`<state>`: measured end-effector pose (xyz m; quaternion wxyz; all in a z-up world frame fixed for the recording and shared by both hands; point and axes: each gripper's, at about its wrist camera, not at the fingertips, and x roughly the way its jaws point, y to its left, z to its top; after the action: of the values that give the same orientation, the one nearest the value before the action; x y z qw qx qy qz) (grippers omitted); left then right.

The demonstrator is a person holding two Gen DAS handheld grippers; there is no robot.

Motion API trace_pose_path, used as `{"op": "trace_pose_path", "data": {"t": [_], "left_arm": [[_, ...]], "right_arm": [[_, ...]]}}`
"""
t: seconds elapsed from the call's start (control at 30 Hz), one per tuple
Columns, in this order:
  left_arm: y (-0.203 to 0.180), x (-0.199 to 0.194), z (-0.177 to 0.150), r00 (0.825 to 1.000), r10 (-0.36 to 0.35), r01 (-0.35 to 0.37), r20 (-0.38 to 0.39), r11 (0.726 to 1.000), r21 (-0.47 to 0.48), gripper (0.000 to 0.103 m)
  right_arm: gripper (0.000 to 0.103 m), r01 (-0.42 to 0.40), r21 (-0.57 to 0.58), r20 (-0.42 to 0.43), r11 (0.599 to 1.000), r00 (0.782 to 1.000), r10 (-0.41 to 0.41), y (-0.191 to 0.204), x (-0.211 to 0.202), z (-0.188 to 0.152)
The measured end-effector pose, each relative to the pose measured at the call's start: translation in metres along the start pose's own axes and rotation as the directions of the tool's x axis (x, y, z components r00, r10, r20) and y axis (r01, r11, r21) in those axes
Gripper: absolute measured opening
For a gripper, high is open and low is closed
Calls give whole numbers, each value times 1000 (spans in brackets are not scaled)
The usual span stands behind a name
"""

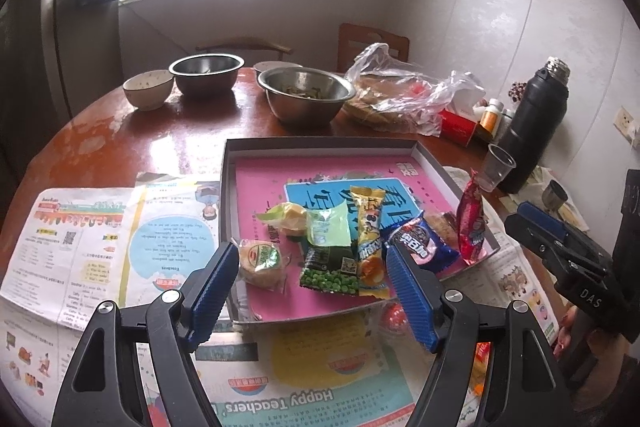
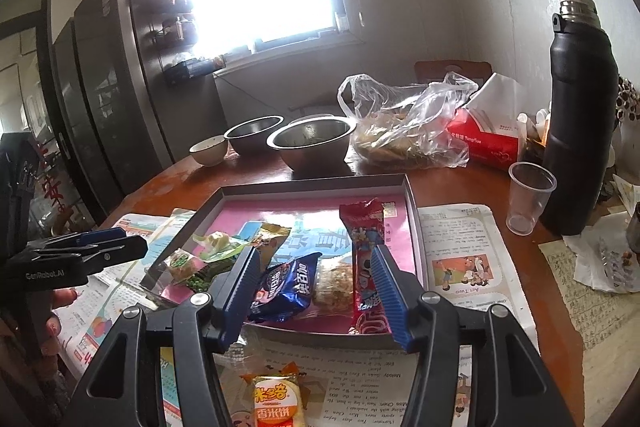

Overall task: Organize snacks
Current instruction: 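Release both snacks in the tray and move both tools back toward the remaining snacks, then grasp the yellow rice-cracker pack with the right tool while the left tool grasps the clear bag with red ball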

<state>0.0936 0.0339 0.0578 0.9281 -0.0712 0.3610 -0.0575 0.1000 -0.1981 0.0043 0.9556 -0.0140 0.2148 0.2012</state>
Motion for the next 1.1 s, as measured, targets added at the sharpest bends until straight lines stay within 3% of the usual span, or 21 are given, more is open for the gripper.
{"op": "trace_pose_path", "data": {"t": [1.1], "left_arm": [[-49,-9,-34,996,-49,57,-77,992,112,79]], "right_arm": [[64,-21,-107,-19,994,1000,19,29,-37,-17]]}}
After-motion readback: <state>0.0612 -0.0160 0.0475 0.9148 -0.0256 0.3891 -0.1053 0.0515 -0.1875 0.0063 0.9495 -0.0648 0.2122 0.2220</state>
